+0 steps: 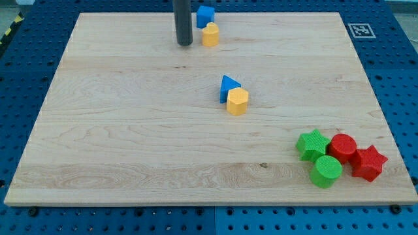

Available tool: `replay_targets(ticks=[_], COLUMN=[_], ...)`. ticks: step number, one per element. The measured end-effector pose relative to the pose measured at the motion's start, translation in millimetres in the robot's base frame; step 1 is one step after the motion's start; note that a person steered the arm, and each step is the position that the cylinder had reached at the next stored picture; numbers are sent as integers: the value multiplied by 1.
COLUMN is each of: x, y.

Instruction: Push the yellow hexagon to the center along with blue triangle

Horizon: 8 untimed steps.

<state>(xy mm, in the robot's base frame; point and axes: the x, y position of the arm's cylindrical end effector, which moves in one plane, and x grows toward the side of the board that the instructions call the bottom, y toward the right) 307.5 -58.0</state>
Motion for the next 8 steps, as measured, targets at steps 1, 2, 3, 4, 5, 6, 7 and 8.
replay_targets(ticks=[1,2,3,4,5,6,7,8], x=[80,175,203,203,203,188,164,147], y=[12,24,69,114,118,119,119,119])
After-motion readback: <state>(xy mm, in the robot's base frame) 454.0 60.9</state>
